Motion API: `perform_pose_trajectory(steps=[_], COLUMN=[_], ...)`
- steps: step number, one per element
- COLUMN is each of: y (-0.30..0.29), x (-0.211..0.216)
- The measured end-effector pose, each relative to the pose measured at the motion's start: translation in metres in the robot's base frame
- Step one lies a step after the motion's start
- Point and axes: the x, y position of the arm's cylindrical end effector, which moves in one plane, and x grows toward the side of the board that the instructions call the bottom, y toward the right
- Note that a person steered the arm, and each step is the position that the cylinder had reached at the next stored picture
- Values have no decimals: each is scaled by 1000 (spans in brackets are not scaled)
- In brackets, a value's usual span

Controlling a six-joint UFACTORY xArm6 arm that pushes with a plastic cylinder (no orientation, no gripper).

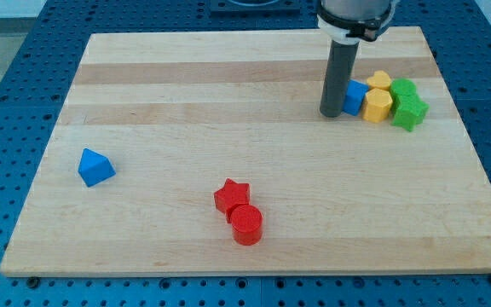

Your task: Point your arm at the red circle

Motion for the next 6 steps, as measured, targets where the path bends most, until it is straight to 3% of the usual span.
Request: perform_pose_trajectory(steps=[2, 4, 6], y=[-83, -93, -85], x=[50, 152, 183])
